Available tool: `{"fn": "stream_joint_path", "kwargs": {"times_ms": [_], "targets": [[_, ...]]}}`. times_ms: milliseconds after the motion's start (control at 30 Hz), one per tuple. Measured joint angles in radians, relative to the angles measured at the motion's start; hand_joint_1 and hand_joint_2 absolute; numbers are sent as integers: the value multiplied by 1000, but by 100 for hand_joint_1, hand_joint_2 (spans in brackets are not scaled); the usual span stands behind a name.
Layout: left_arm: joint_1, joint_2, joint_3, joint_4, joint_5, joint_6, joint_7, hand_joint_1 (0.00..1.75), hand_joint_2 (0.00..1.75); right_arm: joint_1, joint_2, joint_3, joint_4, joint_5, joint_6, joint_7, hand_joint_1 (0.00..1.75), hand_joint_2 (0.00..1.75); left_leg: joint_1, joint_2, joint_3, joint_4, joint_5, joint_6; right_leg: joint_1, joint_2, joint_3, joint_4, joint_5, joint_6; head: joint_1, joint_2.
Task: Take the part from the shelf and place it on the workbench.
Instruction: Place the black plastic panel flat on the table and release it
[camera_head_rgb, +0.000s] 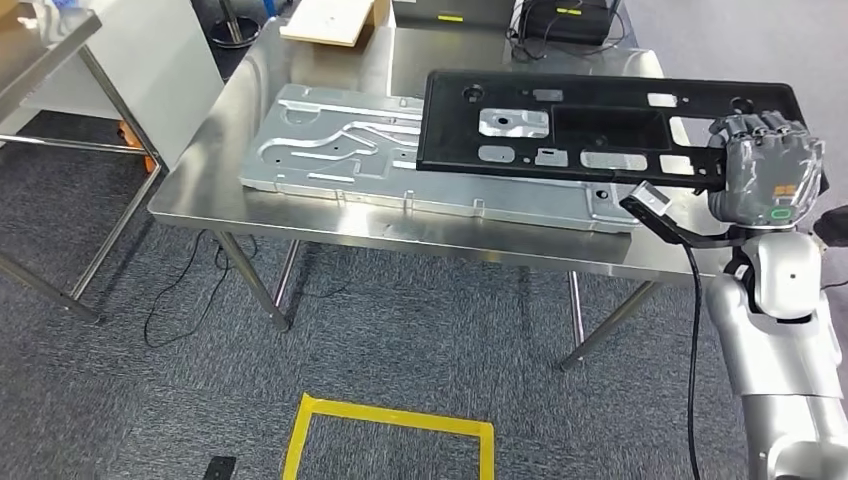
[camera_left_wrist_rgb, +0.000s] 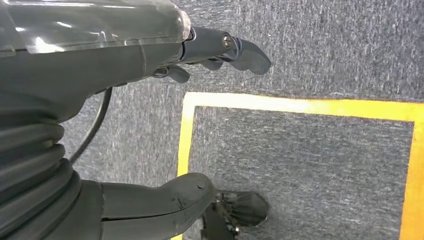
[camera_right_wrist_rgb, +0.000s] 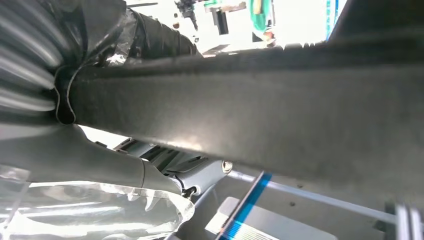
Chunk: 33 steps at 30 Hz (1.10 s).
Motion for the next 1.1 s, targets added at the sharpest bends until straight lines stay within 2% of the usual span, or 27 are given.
{"fn": "stream_joint_path", "kwargs": {"times_ms": [67, 133, 167, 233, 267, 300, 333, 367, 400, 433, 467, 567, 633, 667, 733, 767, 800, 833, 900, 933, 967, 1000, 1033, 1100], "targets": [[-1, 0, 0, 0, 0, 0, -1, 0, 175, 3, -3, -4, -4, 0, -1, 0, 175, 175, -1, 2, 6, -2, -7, -12, -5, 2, 11, -14, 0, -3, 0, 0], [-2, 0, 0, 0, 0, 0, -1, 0, 175, 6, -5, -11, -7, 0, -2, 2, 175, 175, -2, 3, -13, 45, -35, -21, -13, 0, 26, -29, 0, -10, 0, 0], [-2, 0, 0, 0, 0, 0, -1, 0, 175, 8, -6, -15, -7, 0, -2, 3, 175, 175, 1, 3, -39, 98, -59, -24, -14, -1, 31, -32, -2, -13, 0, 0], [0, 0, 0, 0, 0, 0, -1, 0, 175, 12, -6, -20, -6, 2, -2, 3, 175, 175, 6, 3, -112, 226, -106, -31, -14, -2, 37, -31, -9, -17, 0, 0], [1, 0, 0, 0, 1, 0, -1, 0, 175, 15, -6, -22, -4, 3, -2, 3, 175, 175, 7, 3, -138, 264, -109, -34, -14, -1, 40, -31, -13, -17, 0, 0], [2, 1, 0, 0, 1, 0, -1, 0, 175, 20, -6, -23, -3, 5, -2, 3, 175, 175, 9, 3, -148, 265, -91, -36, -15, 0, 44, -29, -18, -16, 0, 0], [2, 2, 0, 0, 1, 0, -1, 0, 175, 24, -6, -24, -1, 6, -2, 3, 175, 175, 10, 3, -137, 228, -56, -37, -15, 0, 50, -27, -23, -14, 0, 0], [1, 2, 0, 0, 1, 0, -1, 0, 175, 27, -6, -24, 0, 7, -2, 2, 175, 175, 11, 3, -111, 158, -12, -37, -16, 1, 56, -24, -30, -11, 0, 0], [1, 3, 0, 0, 1, 0, -1, 0, 175, 30, -6, -24, 1, 8, -2, 1, 175, 175, 11, 3, -82, 91, 20, -36, -15, 2, 61, -21, -37, -7, 0, 0], [0, 3, 0, 0, 1, 0, -1, 0, 175, 31, -6, -25, 1, 8, -2, 0, 175, 175, 10, 3, -59, 40, 40, -33, -14, 2, 63, -17, -42, -2, 0, 0], [-1, 4, 0, 0, 1, 0, 0, 0, 175, 33, -6, -25, 1, 8, -2, -2, 175, 175, 9, 2, -45, 10, 46, -30, -13, 3, 63, -15, -46, 3, 0, 0], [-1, 3, 0, 0, 0, -1, 0, 0, 175, 43, -4, -24, 1, 15, -2, -17, 175, 175, 6, 1, -39, -3, 42, -15, -15, 3, 63, -17, -49, 18, 0, 0], [-2, 3, 0, 0, -1, -2, 0, 0, 175, 50, -3, -21, 1, 23, -1, -37, 175, 175, 10, 1, -30, -14, 44, -3, -18, 2, 50, 14, -69, 27, 0, 0], [-4, 3, 0, 0, -2, -2, 0, 0, 175, 53, -2, -19, 1, 25, 1, -49, 175, 175, 12, 1, -25, -18, 43, 2, -19, 1, 26, 61, -92, 31, 0, 0], [-8, 3, 0, 0, -5, -4, 2, 0, 175, 57, 2, -9, 4, 29, 6, -72, 175, 175, 12, 1, -21, -19, 38, 8, -21, 1, -49, 193, -140, 37, 0, 0], [-9, 3, 0, 0, -7, -6, 3, 0, 175, 60, 5, -2, 6, 33, 9, -82, 175, 175, 11, 1, -17, -19, 34, 9, -23, 1, -83, 245, -150, 40, 0, 0], [-10, 3, 0, 0, -8, -8, 5, 0, 175, 62, 8, 7, 9, 37, 12, -90, 175, 175, 11, 1, -12, -18, 30, 8, -25, 1, -102, 263, -139, 41, 0, 0], [-10, 2, 0, 0, -8, -9, 6, 0, 175, 63, 10, 16, 11, 42, 15, -99, 175, 175, 11, 0, -5, -18, 25, 7, -26, 1, -101, 243, -110, 41, 0, 0], [-11, 1, -1, 0, -10, -10, 9, 0, 175, 57, 14, 36, 17, 53, 22, -114, 175, 175, 12, -1, 11, -18, 13, 1, -29, 0, -53, 119, -25, 37, 0, 0], [-13, 1, -2, 0, -12, -11, 10, 0, 175, 51, 17, 47, 20, 59, 27, -120, 175, 175, 11, -2, 16, -17, 8, -3, -26, 0, -27, 57, 2, 34, 0, 0], [-16, 1, -2, 0, -14, -11, 11, 0, 175, 44, 21, 58, 24, 67, 31, -124, 175, 175, 10, -2, 17, -17, 4, -9, -24, 0, -10, 16, 15, 30, 0, 0], [-18, 1, -2, 0, -15, -11, 12, 0, 175, 38, 25, 70, 28, 76, 33, -126, 175, 175, 9, -2, 17, -18, 1, -15, -20, 1, -2, -2, 12, 26, 0, 0], [-21, 1, -2, 0, -16, -11, 13, 0, 175, 33, 29, 81, 33, 87, 34, -127, 175, 175, 9, -2, 17, -20, 0, -21, -16, 1, -1, -7, 7, 21, 0, 0], [-24, 1, -2, 0, -16, -11, 14, 0, 175, 29, 35, 100, 42, 105, 34, -125, 175, 175, 10, -1, 20, -19, -8, -33, -19, 2, 5, -14, 3, 10, 0, 0]]}}
